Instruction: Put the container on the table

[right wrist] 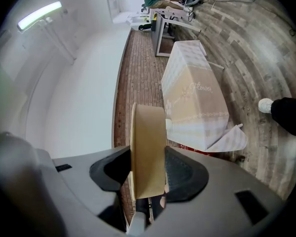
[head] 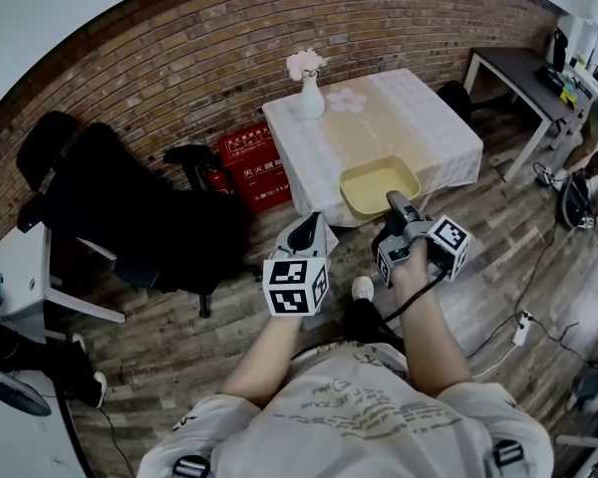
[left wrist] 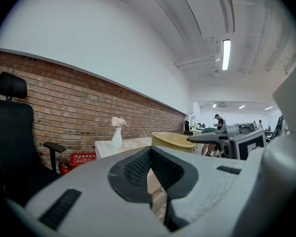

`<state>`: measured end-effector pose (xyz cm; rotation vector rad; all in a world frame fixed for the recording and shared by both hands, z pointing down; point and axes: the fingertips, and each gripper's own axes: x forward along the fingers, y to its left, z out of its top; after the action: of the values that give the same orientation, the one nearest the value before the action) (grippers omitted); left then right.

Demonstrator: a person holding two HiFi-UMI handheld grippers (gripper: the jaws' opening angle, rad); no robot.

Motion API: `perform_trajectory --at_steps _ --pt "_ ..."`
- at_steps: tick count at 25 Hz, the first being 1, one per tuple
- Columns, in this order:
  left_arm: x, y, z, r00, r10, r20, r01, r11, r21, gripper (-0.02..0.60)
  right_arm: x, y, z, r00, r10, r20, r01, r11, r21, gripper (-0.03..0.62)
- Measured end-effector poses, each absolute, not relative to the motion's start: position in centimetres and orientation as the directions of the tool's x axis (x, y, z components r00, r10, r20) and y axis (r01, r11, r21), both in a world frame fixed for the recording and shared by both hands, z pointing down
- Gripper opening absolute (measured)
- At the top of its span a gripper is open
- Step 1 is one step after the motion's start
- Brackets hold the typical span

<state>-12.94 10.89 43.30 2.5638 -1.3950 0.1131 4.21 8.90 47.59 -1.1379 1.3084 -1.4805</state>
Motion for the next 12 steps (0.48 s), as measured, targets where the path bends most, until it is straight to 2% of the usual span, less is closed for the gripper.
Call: perform_trajectory --at_steps 12 --pt "-8.0 0.2 42.0 0.531 -0.828 0.179 -0.847 -0.512 0.144 0.006 8.9 -2.3 47.2 -0.261 -0.957 0.127 0.007 -0.133 -0.991 0.196"
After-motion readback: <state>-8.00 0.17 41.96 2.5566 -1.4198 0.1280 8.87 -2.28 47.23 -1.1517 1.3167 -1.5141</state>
